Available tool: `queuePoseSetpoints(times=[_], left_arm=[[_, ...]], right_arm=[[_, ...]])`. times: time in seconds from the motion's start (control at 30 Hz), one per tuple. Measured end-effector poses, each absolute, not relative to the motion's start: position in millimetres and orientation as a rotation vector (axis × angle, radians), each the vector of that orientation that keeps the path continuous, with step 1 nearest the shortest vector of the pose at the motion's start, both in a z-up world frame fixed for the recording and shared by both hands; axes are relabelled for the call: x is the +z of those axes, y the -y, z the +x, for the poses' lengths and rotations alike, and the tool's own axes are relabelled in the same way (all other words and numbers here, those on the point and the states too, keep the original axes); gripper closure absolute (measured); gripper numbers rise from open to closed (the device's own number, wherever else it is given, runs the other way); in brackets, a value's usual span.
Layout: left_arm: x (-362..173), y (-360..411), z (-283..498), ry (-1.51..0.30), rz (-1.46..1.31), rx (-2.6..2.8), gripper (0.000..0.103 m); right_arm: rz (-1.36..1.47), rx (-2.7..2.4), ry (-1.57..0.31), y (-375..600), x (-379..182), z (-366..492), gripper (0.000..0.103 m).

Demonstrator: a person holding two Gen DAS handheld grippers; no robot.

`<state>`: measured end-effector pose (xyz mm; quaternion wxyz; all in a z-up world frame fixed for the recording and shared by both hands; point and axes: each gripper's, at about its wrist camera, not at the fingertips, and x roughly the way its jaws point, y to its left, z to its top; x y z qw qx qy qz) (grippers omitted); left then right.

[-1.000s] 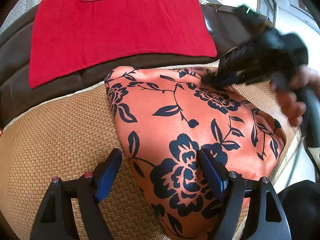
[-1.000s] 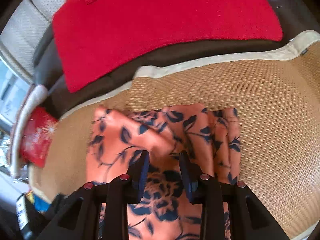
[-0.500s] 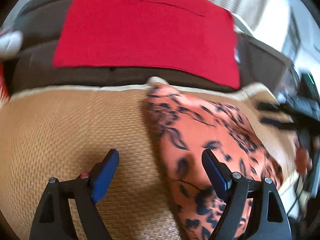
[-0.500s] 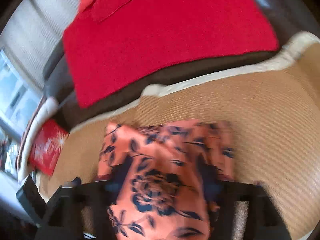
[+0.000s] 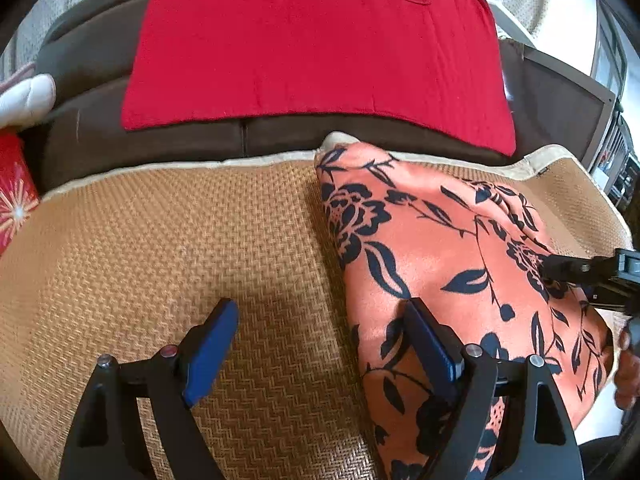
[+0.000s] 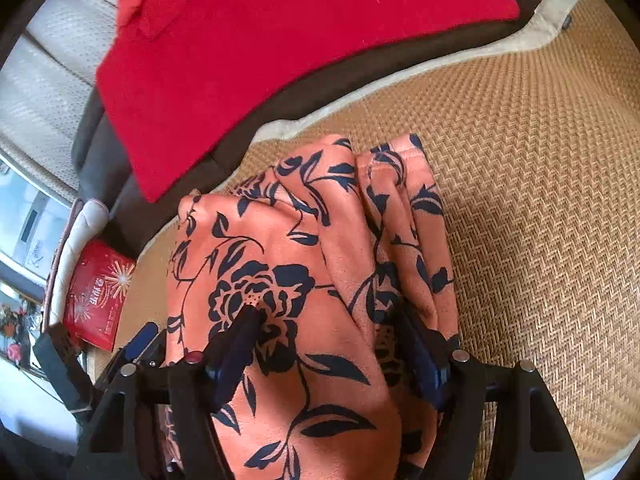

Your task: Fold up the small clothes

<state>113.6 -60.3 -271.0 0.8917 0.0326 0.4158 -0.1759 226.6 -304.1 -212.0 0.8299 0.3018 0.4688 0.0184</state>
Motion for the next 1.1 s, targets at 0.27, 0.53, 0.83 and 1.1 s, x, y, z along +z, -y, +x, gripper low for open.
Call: queuePoseSetpoints(times=[0.27, 0.53, 0.83, 1.1], left_arm=[[-262, 65, 112, -0.821, 0.086, -0.34, 0.018], [-255, 68, 115, -0.803, 0.082, -0.342, 0.018], [-246, 74, 112, -0.784, 0.073, -0.346, 0.018], [-245, 80, 115, -0.78, 0.074, -0.355, 0.018]], right_arm=[[0.708, 0.043, -0.842, 331, -184, 194, 0.029], [0.756, 0.021, -0.877, 354, -205, 197, 0.029], [0.771, 0.026, -0.894, 367, -216, 189, 0.029], [0.791, 0.028, -0.883, 374, -217, 182, 0.029]])
